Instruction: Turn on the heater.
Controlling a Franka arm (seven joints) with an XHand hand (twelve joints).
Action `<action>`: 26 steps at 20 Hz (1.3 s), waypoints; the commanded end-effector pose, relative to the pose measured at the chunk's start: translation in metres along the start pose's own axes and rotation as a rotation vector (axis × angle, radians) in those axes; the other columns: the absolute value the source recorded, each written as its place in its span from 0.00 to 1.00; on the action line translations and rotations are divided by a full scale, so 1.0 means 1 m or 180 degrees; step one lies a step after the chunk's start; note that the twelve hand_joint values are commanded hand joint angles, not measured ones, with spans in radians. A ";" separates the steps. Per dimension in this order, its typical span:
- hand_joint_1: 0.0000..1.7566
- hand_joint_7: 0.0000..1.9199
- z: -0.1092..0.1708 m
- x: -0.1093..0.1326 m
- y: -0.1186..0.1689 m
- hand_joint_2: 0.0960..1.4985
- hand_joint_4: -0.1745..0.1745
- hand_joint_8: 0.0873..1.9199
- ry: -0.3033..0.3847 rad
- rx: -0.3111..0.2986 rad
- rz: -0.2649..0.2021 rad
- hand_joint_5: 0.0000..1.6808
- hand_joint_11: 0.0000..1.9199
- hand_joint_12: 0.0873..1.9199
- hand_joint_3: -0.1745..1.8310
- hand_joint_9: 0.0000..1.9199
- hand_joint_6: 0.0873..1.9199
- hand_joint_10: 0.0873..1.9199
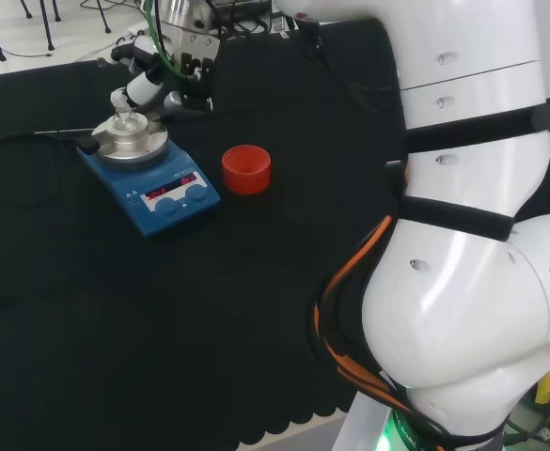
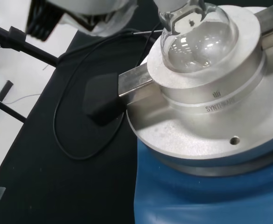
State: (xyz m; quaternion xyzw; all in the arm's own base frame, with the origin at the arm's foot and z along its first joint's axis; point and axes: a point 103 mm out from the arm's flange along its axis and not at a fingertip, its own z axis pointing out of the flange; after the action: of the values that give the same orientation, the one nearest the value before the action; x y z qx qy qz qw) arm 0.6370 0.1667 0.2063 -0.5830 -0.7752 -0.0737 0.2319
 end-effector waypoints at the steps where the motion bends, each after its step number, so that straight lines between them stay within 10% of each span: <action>1: 0.51 0.06 -0.013 0.006 -0.024 0.33 0.54 0.27 -0.0051 -0.0056 0.0057 0.20 0.00 0.65 0.46 0.16 0.01 0.33; 15: 0.51 0.13 -0.031 0.018 -0.100 0.35 0.54 0.30 -0.0261 -0.0058 0.0192 0.21 0.01 0.70 0.45 0.19 0.00 0.34; 26: 0.62 0.36 -0.014 0.011 -0.170 0.36 0.49 0.31 -0.0715 0.0206 0.0485 0.19 0.28 0.65 0.51 0.47 0.00 0.27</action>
State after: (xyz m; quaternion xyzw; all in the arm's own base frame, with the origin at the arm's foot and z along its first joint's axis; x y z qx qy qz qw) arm 0.5154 0.1288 0.2509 -0.6221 -0.7582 -0.0099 0.1948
